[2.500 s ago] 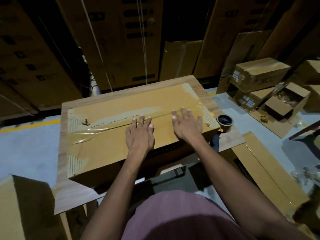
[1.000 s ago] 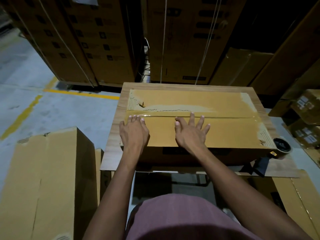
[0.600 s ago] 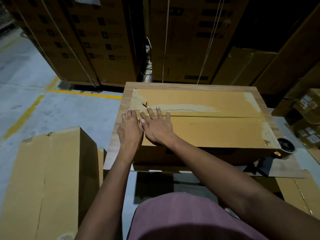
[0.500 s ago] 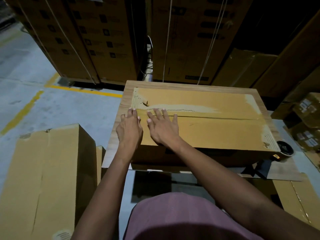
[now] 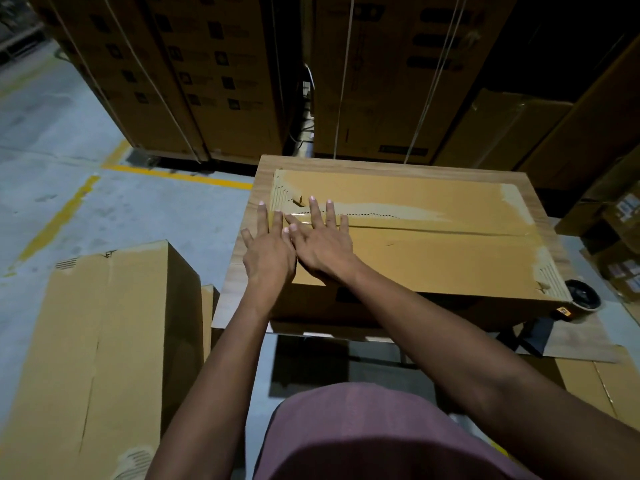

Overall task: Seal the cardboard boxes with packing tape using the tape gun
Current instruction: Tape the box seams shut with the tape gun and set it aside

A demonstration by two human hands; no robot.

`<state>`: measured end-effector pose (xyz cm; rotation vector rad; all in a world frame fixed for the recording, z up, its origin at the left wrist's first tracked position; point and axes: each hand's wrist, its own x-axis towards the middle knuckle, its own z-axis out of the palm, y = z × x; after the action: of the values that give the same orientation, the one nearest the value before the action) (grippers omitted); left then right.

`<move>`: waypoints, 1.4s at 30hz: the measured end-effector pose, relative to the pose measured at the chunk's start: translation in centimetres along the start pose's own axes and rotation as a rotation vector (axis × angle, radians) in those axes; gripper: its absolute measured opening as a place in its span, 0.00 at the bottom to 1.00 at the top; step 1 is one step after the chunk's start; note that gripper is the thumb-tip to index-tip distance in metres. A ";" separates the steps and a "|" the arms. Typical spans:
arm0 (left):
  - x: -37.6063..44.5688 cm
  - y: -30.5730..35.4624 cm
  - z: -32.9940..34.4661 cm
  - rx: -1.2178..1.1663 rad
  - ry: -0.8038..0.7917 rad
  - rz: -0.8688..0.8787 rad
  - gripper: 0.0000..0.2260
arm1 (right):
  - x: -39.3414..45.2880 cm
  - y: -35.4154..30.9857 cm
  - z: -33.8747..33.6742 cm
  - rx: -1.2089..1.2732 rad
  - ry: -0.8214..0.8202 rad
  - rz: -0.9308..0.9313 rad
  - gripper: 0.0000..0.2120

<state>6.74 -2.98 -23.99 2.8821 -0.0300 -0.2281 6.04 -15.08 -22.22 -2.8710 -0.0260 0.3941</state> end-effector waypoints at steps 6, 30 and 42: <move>-0.7 0.0 -0.6 -0.128 0.153 -0.032 0.22 | -2.7 2.1 0.7 0.009 0.041 0.162 0.27; -1.2 0.6 -0.9 -0.040 0.063 -0.159 0.25 | -4.7 1.4 -0.9 0.089 -0.089 0.074 0.29; -2.7 10.6 0.9 0.081 -0.124 0.013 0.44 | -13.8 14.4 -2.3 0.238 0.255 0.368 0.25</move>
<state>3.93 -13.38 -21.80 2.9428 -0.0827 -0.4127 -6.86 -30.28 -19.95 -2.6587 0.5599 0.0833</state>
